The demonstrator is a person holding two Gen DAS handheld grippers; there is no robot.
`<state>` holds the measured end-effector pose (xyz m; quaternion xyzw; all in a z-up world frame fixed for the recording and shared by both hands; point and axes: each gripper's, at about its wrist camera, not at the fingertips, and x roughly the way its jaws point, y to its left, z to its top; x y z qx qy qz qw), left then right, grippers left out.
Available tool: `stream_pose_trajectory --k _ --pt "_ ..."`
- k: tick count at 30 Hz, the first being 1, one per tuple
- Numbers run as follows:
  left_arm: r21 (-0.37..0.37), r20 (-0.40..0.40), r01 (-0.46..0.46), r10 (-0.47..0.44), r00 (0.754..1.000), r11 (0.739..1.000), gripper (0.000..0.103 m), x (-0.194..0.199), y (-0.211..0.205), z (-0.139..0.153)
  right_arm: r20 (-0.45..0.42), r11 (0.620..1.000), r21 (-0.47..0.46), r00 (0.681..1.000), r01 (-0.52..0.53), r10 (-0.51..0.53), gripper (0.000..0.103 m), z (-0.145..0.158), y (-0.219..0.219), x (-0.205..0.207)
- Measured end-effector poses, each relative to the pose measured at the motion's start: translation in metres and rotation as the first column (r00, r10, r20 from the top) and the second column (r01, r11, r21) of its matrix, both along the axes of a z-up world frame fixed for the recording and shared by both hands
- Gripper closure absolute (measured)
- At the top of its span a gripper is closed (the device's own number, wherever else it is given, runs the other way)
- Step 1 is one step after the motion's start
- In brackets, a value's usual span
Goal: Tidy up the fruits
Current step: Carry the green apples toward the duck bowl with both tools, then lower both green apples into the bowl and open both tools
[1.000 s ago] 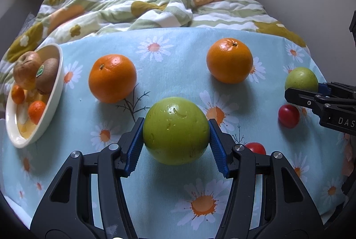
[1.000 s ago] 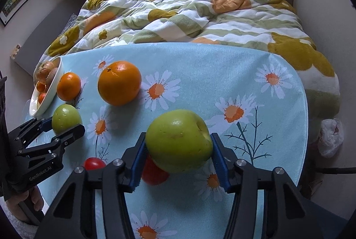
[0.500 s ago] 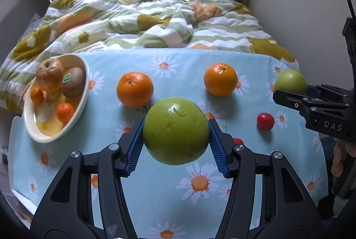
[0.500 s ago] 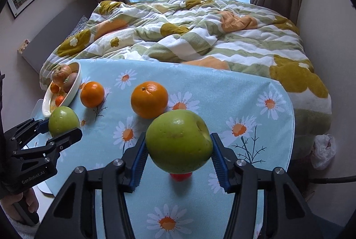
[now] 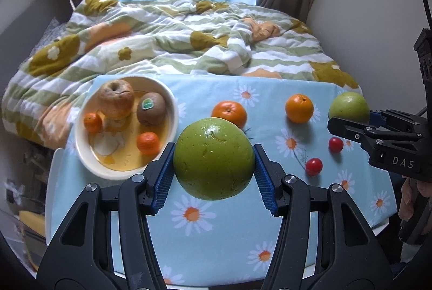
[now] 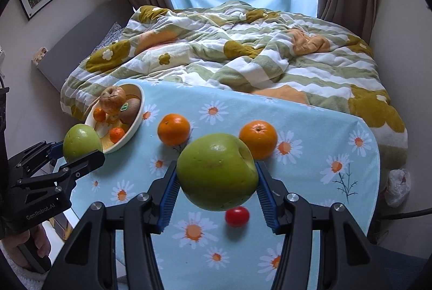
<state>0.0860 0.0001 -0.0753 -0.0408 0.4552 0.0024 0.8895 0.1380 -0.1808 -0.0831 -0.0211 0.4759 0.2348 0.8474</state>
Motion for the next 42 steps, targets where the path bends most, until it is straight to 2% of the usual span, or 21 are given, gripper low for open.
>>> stream_pose_trajectory --k 11,19,30,33,38,40,41,42 --pt "0.009 -0.005 0.002 -0.002 1.000 1.000 0.041 0.001 0.090 -0.007 -0.006 1.000 0.011 1.000 -0.006 0.006 0.053 -0.003 0.086 -0.013" --pt "0.007 -0.028 0.055 -0.054 0.998 0.998 0.041 0.023 0.139 -0.033 -0.015 0.999 0.008 0.999 0.038 -0.038 0.053 -0.014 0.132 -0.012" --pt "0.032 -0.073 0.169 -0.166 0.983 0.985 0.041 0.055 0.166 -0.086 -0.043 0.993 -0.025 0.993 0.111 -0.112 0.053 -0.032 0.164 -0.007" --pt "0.032 -0.073 0.185 -0.182 0.981 0.982 0.041 0.058 0.167 -0.094 -0.040 0.992 -0.064 0.993 0.108 -0.110 0.053 -0.037 0.169 -0.006" --pt "0.028 -0.071 0.176 -0.174 0.982 0.984 0.041 0.058 0.169 -0.099 -0.056 0.991 -0.076 0.992 0.109 -0.113 0.053 -0.040 0.169 -0.005" --pt "0.032 -0.043 0.178 -0.176 0.983 0.984 0.032 0.055 0.168 -0.093 -0.054 0.991 -0.075 0.992 0.109 -0.113 0.053 -0.040 0.169 -0.005" --pt "0.042 -0.031 0.176 -0.175 0.984 0.983 0.009 0.055 0.168 -0.089 -0.053 0.991 -0.072 0.992 0.110 -0.114 0.053 -0.040 0.168 -0.004" --pt "0.056 -0.024 0.172 -0.171 0.985 0.983 0.000 0.054 0.166 -0.086 -0.052 0.991 -0.068 0.992 0.113 -0.116 0.053 -0.039 0.168 -0.003"
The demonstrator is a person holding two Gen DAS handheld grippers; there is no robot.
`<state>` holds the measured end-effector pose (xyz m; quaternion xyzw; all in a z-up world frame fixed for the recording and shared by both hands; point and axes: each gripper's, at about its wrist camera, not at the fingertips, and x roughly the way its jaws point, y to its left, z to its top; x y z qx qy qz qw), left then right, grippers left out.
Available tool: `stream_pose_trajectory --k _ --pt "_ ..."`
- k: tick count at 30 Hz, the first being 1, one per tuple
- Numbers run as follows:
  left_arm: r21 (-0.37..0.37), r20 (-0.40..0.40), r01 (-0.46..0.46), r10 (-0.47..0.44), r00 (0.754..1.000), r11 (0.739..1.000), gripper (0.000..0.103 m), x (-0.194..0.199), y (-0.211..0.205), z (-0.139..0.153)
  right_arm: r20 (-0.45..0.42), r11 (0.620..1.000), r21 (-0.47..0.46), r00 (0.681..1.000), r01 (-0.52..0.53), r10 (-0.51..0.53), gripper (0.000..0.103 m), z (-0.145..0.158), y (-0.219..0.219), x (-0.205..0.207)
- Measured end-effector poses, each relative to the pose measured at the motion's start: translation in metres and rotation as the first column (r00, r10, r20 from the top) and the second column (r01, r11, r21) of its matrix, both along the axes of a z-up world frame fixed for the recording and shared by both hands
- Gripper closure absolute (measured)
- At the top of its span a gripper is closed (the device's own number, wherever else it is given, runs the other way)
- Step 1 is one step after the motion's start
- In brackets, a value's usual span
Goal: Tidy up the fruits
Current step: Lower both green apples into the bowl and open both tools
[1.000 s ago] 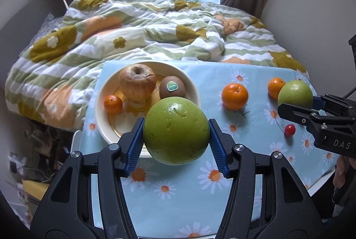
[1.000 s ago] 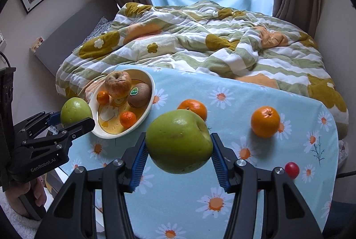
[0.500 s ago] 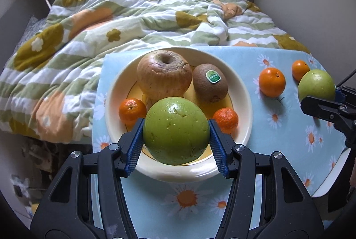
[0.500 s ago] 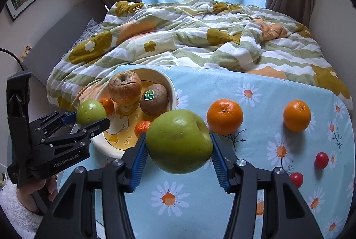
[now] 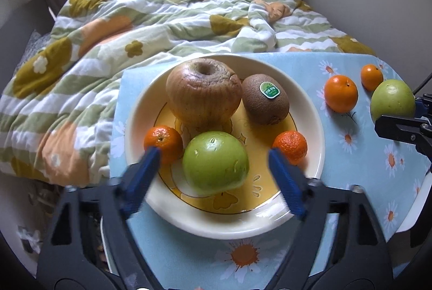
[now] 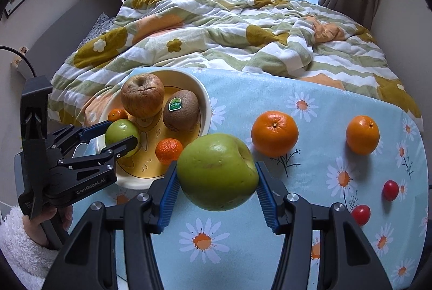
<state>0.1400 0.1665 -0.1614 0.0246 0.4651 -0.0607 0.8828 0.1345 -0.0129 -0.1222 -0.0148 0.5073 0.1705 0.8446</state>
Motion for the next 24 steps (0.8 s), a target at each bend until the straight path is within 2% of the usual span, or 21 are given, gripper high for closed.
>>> stream_pose_trajectory --k 2,6,10,17,24 --pt "0.001 0.017 0.009 -0.009 1.000 1.000 0.000 -0.004 -0.001 0.007 0.002 1.000 0.008 1.000 0.003 -0.003 0.053 0.003 -0.001 0.001" --pt "0.012 -0.003 0.000 0.000 1.000 1.000 0.000 -0.013 -0.002 0.010 0.010 1.000 0.016 1.000 -0.017 0.017 0.053 0.009 0.000 0.003" --pt "-0.009 -0.019 -0.034 0.034 0.999 0.999 0.000 -0.028 0.003 0.014 0.021 0.999 0.018 0.999 -0.051 0.050 0.053 0.013 0.005 0.003" --pt "-0.028 -0.028 -0.091 0.091 0.995 0.995 0.000 -0.057 0.003 0.022 0.027 0.990 0.024 0.990 -0.141 0.140 0.053 0.017 0.020 0.001" --pt "-0.028 -0.055 -0.131 0.129 0.990 0.991 0.000 -0.083 0.000 0.017 0.014 0.971 0.034 0.972 -0.236 0.236 0.053 0.009 0.043 0.003"
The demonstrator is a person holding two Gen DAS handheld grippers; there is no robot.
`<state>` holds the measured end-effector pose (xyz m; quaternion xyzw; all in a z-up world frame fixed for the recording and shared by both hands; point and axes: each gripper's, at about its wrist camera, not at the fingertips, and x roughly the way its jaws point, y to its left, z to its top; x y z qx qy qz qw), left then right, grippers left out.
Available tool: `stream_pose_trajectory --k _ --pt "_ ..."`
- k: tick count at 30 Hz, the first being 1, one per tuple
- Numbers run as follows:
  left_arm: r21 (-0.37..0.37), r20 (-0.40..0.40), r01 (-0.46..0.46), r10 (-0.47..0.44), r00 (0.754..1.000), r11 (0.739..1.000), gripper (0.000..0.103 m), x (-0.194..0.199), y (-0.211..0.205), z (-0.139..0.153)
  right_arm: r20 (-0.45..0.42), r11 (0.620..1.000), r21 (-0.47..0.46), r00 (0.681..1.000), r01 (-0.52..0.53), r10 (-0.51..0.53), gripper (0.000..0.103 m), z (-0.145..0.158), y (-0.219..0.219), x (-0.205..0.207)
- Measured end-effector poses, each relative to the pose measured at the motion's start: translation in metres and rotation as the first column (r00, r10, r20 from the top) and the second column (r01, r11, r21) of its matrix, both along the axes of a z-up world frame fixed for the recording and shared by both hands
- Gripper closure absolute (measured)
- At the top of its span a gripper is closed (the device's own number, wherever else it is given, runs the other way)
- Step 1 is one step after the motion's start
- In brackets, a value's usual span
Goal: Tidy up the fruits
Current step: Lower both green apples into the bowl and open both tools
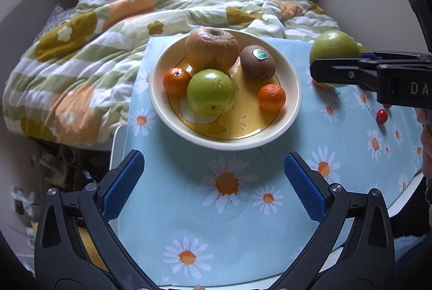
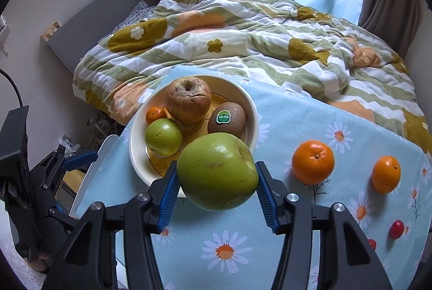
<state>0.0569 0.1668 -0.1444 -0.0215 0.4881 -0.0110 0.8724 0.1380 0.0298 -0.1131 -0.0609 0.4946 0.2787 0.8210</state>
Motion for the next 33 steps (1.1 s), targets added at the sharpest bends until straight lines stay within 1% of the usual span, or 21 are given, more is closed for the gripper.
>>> stream_pose_trajectory --k 6,10,18,22,23,24,25,26,27,31,32,33 --pt "0.005 -0.031 -0.047 0.047 0.998 0.999 0.000 -0.016 0.005 -0.011 -0.031 0.997 0.002 0.996 -0.083 0.083 0.053 -0.017 0.026 0.002" --pt "-0.004 -0.041 -0.077 0.077 0.996 0.997 0.000 -0.021 0.011 -0.017 -0.039 0.993 0.002 0.992 -0.121 0.121 0.053 -0.029 0.042 0.003" --pt "-0.011 -0.052 -0.100 0.100 0.994 0.995 0.000 -0.021 0.017 -0.025 -0.068 0.989 -0.008 0.987 -0.146 0.145 0.053 -0.046 0.061 0.008" --pt "-0.016 -0.060 -0.101 0.100 0.993 0.995 0.000 -0.018 0.017 -0.029 -0.071 0.988 -0.008 0.986 -0.153 0.152 0.052 -0.048 0.063 0.009" --pt "-0.017 -0.060 -0.100 0.098 0.993 0.995 0.000 -0.018 0.016 -0.029 -0.065 0.989 0.002 0.986 -0.151 0.151 0.047 -0.046 0.062 0.010" --pt "-0.017 -0.060 -0.098 0.097 0.993 0.995 0.000 -0.018 0.016 -0.029 -0.056 0.989 0.009 0.988 -0.145 0.145 0.035 -0.044 0.061 0.010" --pt "-0.019 -0.060 -0.096 0.095 0.994 0.995 0.000 -0.018 0.015 -0.028 -0.047 0.990 0.016 0.989 -0.138 0.139 0.027 -0.040 0.060 0.010" --pt "-0.021 -0.060 -0.095 0.093 0.994 0.995 0.000 -0.018 0.015 -0.028 -0.043 0.991 0.023 0.990 -0.132 0.133 0.016 -0.038 0.058 0.011" --pt "-0.025 -0.061 -0.094 0.092 0.994 0.995 0.000 -0.017 0.015 -0.028 -0.041 0.992 0.027 0.991 -0.126 0.127 0.013 -0.036 0.056 0.012" --pt "-0.027 -0.058 -0.090 0.088 0.994 0.996 0.000 -0.016 0.015 -0.025 -0.033 0.994 0.016 0.993 -0.111 0.111 0.011 -0.033 0.052 0.012" --pt "-0.027 -0.057 -0.089 0.087 0.995 0.996 0.000 -0.015 0.015 -0.024 -0.029 0.994 0.012 0.994 -0.108 0.109 0.004 -0.033 0.050 0.012" --pt "-0.027 -0.054 -0.088 0.086 0.995 0.996 0.000 -0.015 0.015 -0.023 -0.025 0.994 0.010 0.994 -0.107 0.107 0.000 -0.033 0.049 0.012"
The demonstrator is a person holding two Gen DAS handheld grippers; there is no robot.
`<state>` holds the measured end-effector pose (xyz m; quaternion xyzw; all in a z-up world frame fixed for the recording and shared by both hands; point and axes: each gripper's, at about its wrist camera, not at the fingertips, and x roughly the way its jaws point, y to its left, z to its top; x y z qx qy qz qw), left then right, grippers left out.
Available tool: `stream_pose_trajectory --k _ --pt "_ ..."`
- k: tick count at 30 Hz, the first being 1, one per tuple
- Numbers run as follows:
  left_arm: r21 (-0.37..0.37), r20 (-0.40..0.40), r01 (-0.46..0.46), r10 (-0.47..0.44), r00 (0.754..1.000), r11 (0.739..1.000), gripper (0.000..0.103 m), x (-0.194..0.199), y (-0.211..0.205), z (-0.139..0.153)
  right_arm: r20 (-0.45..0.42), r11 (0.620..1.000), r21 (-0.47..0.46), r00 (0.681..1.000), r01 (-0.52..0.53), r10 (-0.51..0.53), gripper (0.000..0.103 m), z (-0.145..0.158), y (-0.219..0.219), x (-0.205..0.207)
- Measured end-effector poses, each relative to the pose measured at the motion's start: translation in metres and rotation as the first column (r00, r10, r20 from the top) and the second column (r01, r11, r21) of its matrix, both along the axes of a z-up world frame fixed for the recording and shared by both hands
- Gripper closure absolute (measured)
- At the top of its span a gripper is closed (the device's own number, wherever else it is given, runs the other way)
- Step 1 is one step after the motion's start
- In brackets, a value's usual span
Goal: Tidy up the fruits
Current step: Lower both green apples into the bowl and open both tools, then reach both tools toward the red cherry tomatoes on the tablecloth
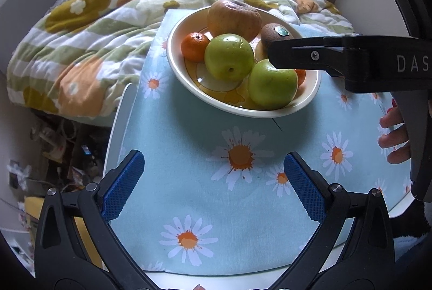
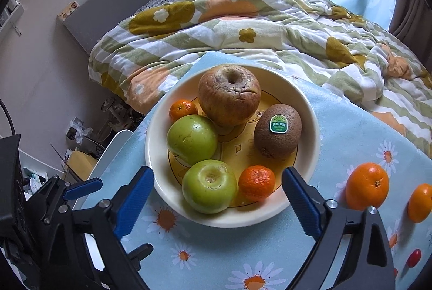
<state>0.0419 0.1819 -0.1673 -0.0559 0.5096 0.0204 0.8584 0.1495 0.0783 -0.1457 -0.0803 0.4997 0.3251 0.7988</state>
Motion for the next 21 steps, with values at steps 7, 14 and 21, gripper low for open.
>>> stream_pose_trajectory --k 7,14,21 --pt "0.013 0.019 0.025 -0.025 0.999 1.000 0.000 0.001 -0.002 0.014 0.019 1.000 0.004 0.999 0.027 -0.027 0.000 0.012 -0.012 0.000" --pt "0.038 0.036 0.074 -0.075 0.997 0.997 0.000 0.003 -0.007 0.040 -0.009 0.998 0.004 0.998 0.068 -0.068 0.000 0.033 -0.030 -0.007" --pt "0.036 0.059 0.149 -0.151 0.987 0.988 0.000 0.011 -0.020 0.067 0.060 0.984 -0.003 0.982 0.180 -0.179 0.000 0.070 -0.075 -0.022"
